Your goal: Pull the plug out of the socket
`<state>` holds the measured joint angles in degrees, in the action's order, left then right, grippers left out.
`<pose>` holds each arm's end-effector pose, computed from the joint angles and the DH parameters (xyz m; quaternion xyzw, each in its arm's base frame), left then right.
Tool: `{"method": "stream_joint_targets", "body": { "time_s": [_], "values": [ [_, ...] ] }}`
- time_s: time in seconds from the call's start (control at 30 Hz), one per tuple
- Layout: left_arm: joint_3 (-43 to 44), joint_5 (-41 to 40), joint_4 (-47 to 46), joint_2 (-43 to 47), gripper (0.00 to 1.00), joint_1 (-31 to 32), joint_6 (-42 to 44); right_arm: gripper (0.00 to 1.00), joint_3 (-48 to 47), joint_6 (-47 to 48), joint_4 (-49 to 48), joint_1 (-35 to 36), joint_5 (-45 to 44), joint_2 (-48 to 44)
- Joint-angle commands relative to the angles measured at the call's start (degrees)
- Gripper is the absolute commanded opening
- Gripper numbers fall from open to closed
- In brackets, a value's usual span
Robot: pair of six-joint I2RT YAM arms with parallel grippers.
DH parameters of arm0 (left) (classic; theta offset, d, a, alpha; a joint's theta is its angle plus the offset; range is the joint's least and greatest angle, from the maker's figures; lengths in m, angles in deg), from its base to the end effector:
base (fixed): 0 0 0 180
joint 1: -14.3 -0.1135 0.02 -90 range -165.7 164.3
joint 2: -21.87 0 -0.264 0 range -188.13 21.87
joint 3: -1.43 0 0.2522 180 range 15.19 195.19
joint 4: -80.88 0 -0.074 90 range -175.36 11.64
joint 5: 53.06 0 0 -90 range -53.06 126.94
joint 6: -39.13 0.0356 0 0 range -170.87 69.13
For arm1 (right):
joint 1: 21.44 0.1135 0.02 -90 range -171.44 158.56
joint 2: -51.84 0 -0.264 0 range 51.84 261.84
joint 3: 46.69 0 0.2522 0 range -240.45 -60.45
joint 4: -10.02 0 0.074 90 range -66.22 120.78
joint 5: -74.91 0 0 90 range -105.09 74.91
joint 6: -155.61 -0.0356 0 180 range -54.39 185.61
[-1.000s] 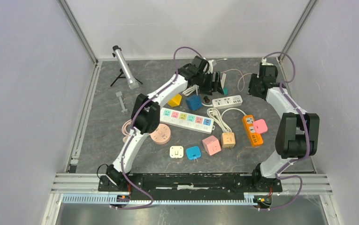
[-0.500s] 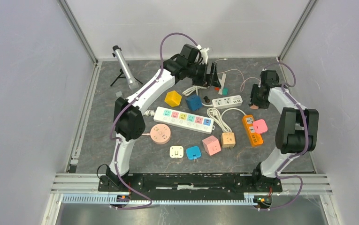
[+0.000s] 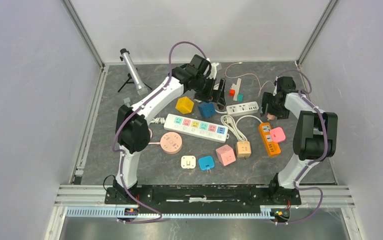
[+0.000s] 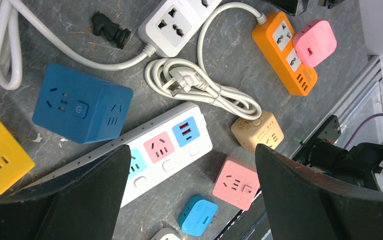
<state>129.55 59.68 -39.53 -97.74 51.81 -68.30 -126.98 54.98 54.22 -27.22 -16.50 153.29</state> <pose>0.3621 -0.2953 0.2972 0.2258 0.8988 -0.3156 0.2040 0.3514 -0.0365 0.1816 0.1420 0.9665 -0.0030 0.2137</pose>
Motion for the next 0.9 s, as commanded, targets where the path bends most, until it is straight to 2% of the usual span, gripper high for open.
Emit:
{"method": "stream_joint_targets", "body": {
  "time_s": [0.0, 0.13, 0.33, 0.43, 0.7, 0.77, 0.8, 0.87],
  "values": [
    [-1.17, -2.90, -0.21, 5.64, 1.00, 0.10, 3.90, 0.86, -1.73, 1.94, -2.20, -0.28, 0.97, -5.97],
    [-2.66, -3.32, -0.16, 6.86, 1.00, 0.10, 3.98, 0.88, 0.16, 2.46, -1.83, -0.28, 0.08, -11.00],
    [-6.25, -2.88, -2.81, 9.18, 1.00, 0.10, 2.90, 0.91, 10.76, 1.87, -2.57, -0.32, -7.53, -22.82],
    [-6.91, -1.91, -3.48, 9.50, 1.00, 0.16, 2.17, 0.94, 16.44, 1.43, -3.01, -0.60, -8.31, -27.47],
    [-8.28, -0.73, -4.62, 9.78, 1.00, 0.19, 0.93, 0.94, 24.07, -1.23, -3.20, -2.01, -1.46, -30.82],
    [-8.37, -0.62, -4.62, 9.89, 1.00, 0.19, 0.83, 0.94, 24.89, -0.50, -3.81, -2.75, 4.94, -29.92],
    [-8.45, -0.43, -4.75, 9.85, 1.00, 0.19, 0.67, 0.93, 25.08, 0.24, -3.91, -2.98, 8.91, -28.96],
    [-8.62, 0.13, -4.95, 9.76, 1.00, 0.21, 0.32, 0.87, 25.57, -0.24, -4.16, -2.96, 9.88, -28.11]
  ]
}}
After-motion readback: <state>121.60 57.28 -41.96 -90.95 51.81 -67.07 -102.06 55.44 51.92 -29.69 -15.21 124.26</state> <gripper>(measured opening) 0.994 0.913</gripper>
